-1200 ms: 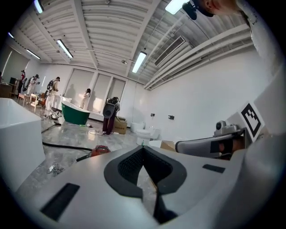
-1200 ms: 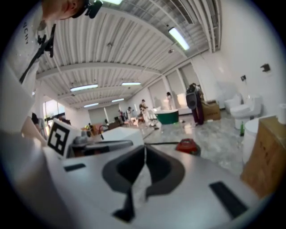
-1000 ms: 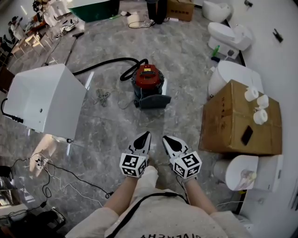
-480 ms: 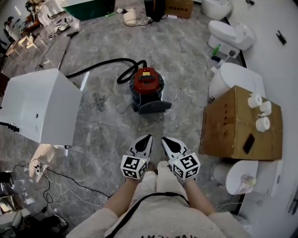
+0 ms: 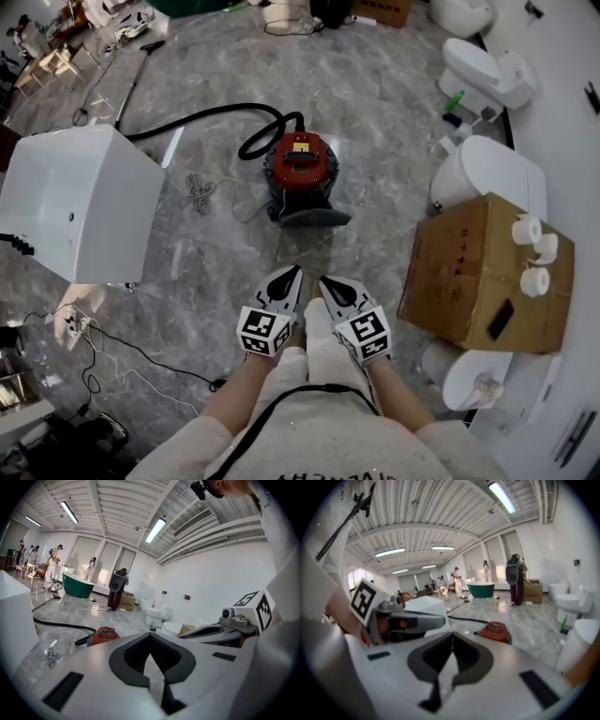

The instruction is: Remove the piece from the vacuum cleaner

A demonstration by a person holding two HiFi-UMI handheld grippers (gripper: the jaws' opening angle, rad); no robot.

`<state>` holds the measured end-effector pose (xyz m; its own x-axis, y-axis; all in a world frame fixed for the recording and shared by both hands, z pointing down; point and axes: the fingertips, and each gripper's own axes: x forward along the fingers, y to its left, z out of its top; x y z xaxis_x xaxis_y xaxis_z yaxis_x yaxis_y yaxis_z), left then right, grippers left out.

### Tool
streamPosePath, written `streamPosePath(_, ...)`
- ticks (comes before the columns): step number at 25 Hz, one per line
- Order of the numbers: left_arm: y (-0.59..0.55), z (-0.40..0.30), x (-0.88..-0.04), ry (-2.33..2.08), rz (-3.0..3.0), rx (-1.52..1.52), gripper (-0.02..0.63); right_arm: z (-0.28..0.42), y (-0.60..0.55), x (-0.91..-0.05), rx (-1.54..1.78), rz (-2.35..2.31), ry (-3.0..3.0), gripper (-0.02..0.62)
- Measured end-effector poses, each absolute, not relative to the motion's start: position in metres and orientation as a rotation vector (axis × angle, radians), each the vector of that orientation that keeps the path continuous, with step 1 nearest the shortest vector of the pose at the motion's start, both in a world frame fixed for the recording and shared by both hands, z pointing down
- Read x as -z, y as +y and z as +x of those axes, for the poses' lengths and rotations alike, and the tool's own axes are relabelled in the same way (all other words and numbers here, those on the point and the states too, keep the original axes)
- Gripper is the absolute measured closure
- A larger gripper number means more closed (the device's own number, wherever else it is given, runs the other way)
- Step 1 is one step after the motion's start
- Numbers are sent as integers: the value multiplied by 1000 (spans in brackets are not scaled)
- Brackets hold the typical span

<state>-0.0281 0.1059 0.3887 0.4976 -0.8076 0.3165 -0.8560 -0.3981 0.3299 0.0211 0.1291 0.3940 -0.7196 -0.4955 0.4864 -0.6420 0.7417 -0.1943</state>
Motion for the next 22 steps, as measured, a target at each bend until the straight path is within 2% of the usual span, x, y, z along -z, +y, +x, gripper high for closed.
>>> streamPosePath(22,-9,-27,-474,-1428,2175,-336,583,36,10,-477,-483,676,-2453,581)
